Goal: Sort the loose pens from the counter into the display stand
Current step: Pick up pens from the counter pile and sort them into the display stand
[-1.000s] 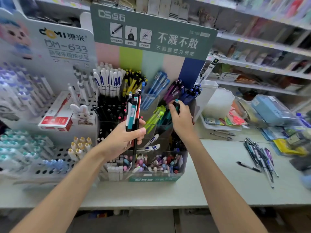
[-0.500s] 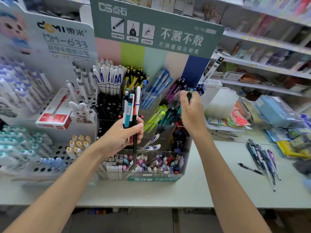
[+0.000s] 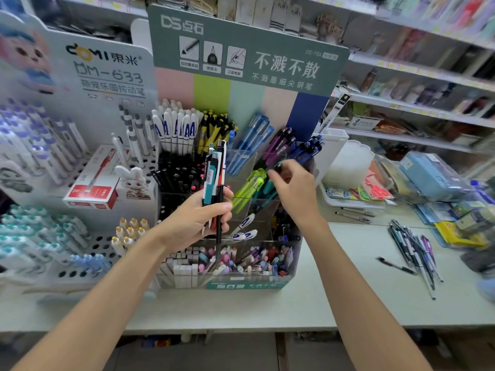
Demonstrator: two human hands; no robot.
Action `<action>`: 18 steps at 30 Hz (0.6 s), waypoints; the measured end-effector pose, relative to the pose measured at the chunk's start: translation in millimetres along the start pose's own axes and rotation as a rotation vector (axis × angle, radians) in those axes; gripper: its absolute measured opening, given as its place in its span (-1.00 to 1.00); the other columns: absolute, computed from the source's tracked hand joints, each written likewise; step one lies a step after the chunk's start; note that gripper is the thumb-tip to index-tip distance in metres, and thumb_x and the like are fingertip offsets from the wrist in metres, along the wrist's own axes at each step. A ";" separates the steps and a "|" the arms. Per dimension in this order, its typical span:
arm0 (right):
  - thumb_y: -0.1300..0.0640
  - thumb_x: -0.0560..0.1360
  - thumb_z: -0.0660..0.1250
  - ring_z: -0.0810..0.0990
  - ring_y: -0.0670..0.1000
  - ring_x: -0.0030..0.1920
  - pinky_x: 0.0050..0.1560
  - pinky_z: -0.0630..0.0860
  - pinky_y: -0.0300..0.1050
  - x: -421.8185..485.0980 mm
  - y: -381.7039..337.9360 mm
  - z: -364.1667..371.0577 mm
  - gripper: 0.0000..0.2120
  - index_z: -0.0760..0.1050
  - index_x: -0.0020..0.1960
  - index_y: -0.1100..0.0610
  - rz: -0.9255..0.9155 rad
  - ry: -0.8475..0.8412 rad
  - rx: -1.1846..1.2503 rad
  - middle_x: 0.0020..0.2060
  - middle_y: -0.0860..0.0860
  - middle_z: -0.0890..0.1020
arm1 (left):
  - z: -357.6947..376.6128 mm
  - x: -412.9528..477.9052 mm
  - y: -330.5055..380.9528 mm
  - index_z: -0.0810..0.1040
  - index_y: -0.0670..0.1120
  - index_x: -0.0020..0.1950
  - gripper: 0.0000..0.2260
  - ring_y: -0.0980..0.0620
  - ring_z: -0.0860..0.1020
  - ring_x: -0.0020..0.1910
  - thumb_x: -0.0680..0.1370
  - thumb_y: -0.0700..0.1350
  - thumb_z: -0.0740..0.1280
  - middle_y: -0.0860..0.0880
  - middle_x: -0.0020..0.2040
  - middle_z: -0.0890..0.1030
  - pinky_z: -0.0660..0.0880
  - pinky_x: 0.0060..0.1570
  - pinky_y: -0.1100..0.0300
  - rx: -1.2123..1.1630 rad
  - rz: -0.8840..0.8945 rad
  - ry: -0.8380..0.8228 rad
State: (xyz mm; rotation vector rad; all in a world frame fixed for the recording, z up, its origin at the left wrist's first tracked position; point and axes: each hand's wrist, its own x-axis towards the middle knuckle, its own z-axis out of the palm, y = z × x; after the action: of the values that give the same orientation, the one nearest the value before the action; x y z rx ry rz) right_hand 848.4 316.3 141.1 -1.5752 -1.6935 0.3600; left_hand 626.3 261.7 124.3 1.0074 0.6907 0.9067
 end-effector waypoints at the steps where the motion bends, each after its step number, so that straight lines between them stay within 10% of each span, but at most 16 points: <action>1: 0.04 0.53 0.40 0.52 0.05 -0.06 -0.08 0.40 -0.18 -2.2 -0.1 2.4 -0.79 0.58 0.07 0.17 -0.026 -0.054 -0.122 -0.11 0.06 0.62 | -0.3 -1.1 1.2 0.46 -0.14 0.11 -0.85 0.06 0.48 -0.26 0.57 -0.26 0.34 -0.03 -0.21 0.47 0.54 -0.20 0.17 0.003 0.005 0.006; 6: 0.11 0.50 0.44 0.52 -0.02 -0.06 0.01 0.46 -0.16 -20.8 -27.0 -4.4 -0.84 0.62 0.06 0.12 -0.144 0.144 0.056 -0.08 -0.01 0.62 | 3.3 -6.6 10.0 0.51 -0.14 0.03 -0.86 0.06 0.53 -0.31 0.49 -0.19 0.38 -0.06 -0.22 0.56 0.55 -0.23 0.20 0.026 0.046 0.075; 12: -0.03 0.44 0.50 0.49 -0.19 -0.20 -0.18 0.36 -0.36 -35.1 -80.5 -2.9 -0.83 0.67 -0.08 0.07 -0.085 -0.292 0.186 -0.14 -0.05 0.58 | 13.6 -6.3 13.6 0.56 -0.15 0.05 -0.79 0.05 0.51 -0.34 0.44 -0.15 0.43 -0.04 -0.26 0.58 0.51 -0.28 0.21 0.115 0.082 0.076; 18: 0.11 0.49 0.47 0.57 -0.13 -0.27 -0.18 0.53 -0.24 -29.3 -82.1 -10.3 -0.88 0.62 -0.12 0.16 -0.029 -0.133 0.414 -0.26 0.03 0.65 | 4.7 -14.2 14.9 0.49 -0.25 0.22 -0.74 0.01 0.60 -0.22 0.57 -0.19 0.34 -0.08 -0.14 0.66 0.57 -0.19 0.19 0.188 0.045 0.073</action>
State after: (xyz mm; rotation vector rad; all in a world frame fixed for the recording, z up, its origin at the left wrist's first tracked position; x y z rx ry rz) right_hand 794.7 270.0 192.9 -1.2428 -1.6101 0.7616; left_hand 619.0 250.9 140.9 1.1650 0.8291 0.9337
